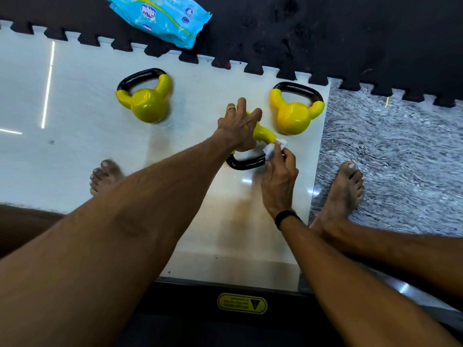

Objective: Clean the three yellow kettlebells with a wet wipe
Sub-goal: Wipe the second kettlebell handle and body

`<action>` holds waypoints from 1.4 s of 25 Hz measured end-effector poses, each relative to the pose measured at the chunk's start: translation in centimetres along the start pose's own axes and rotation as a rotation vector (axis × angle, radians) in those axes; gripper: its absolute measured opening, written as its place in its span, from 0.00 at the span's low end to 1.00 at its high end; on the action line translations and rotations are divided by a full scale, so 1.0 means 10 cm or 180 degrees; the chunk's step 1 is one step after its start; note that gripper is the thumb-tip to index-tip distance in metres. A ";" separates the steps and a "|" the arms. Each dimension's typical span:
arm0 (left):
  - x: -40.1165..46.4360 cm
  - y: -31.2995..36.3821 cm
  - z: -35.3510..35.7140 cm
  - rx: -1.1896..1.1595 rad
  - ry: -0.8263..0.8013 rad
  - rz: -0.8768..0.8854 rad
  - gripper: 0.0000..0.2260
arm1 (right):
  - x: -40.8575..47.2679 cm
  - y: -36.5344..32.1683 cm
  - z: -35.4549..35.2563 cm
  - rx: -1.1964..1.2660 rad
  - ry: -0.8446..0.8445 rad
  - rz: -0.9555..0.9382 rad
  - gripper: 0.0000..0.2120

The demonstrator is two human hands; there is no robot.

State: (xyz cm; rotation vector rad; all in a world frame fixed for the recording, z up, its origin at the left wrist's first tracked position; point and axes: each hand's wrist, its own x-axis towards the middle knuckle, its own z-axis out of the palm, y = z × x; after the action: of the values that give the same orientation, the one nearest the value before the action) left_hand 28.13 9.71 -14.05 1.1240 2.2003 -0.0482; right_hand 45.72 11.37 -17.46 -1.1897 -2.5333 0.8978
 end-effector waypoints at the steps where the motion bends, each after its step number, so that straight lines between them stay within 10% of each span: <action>1: 0.00 0.00 0.00 -0.0010 0.0016 -0.0002 0.28 | -0.01 -0.08 0.06 0.0199 0.0005 0.0210 0.23; 11: 0.00 0.04 0.04 0.0092 0.0269 -0.0137 0.29 | 0.37 -0.31 -0.02 0.1395 -0.0245 0.1586 0.19; 15: -0.01 0.04 0.05 0.0168 0.0246 -0.0117 0.29 | -0.01 -0.55 0.23 0.0449 -0.0270 0.1291 0.39; 22: 0.02 0.03 0.10 0.0078 0.0401 -0.0168 0.29 | -0.33 -0.43 0.21 -0.1121 -0.0467 0.0136 0.32; 35: 0.06 0.04 0.10 0.0171 0.0490 -0.0169 0.27 | -0.27 -0.78 0.27 -0.0691 -0.0534 0.0075 0.23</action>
State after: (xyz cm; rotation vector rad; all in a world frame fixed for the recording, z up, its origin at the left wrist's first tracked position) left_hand 28.68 10.06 -15.07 1.1319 2.3780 -0.0449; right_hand 41.47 4.32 -14.72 -1.2541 -2.8170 0.7730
